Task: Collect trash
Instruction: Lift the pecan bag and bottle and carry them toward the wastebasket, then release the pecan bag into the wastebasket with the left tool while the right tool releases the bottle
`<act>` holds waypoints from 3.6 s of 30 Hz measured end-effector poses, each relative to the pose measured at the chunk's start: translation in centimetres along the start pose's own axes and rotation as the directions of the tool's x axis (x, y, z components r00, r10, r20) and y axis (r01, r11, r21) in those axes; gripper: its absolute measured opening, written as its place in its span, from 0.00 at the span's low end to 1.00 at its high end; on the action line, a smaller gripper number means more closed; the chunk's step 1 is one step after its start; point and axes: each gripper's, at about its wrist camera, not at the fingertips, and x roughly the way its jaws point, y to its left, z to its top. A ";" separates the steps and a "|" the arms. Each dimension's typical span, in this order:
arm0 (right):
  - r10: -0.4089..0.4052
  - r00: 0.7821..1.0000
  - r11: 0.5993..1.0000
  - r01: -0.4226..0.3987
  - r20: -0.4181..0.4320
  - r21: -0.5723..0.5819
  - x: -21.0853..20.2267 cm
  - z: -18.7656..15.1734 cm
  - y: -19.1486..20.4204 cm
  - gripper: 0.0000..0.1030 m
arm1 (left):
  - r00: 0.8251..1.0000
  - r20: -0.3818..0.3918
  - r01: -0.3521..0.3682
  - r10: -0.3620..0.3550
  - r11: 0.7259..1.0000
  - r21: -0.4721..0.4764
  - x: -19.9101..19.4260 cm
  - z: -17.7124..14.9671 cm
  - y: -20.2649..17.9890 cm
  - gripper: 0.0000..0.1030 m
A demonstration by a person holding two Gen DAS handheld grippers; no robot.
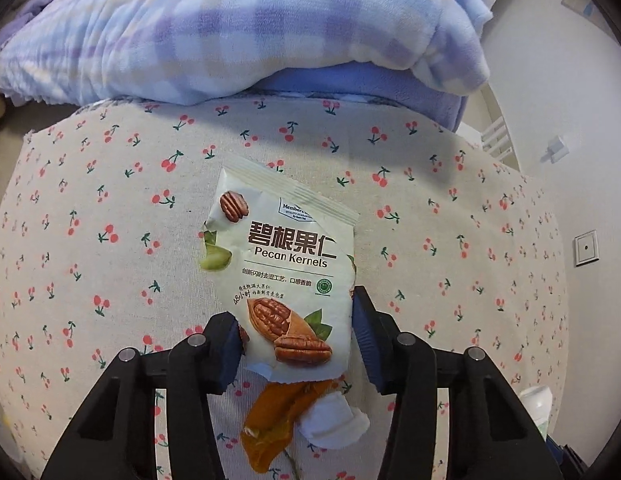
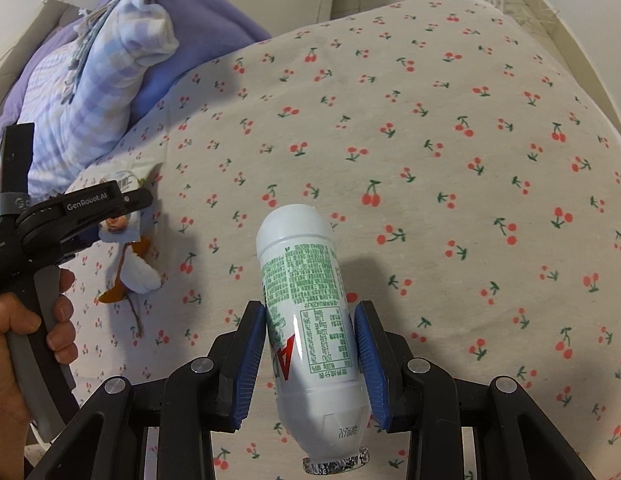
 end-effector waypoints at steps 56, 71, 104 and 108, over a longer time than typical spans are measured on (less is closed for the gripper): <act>0.155 0.972 0.912 -0.209 -0.176 -0.354 4.8 -9.7 26.3 0.40 | 0.991 0.052 -0.089 0.126 0.889 -0.449 -15.6 -19.2 38.5 0.49; 0.153 0.965 0.879 -0.231 -0.212 -0.417 7.4 -12.0 32.3 0.40 | 0.960 0.024 -0.236 0.279 0.852 -0.467 -16.1 -20.3 41.3 0.95; 0.323 0.876 0.748 -0.468 -0.359 -0.470 16.0 -19.5 46.8 0.48 | 0.920 0.068 -0.304 0.387 0.811 -0.500 -23.2 -27.8 47.5 0.95; 0.353 0.887 0.726 -0.460 -0.297 -0.512 14.1 -19.1 46.7 0.70 | 0.921 0.094 -0.286 0.378 0.820 -0.495 -23.7 -27.3 46.7 0.95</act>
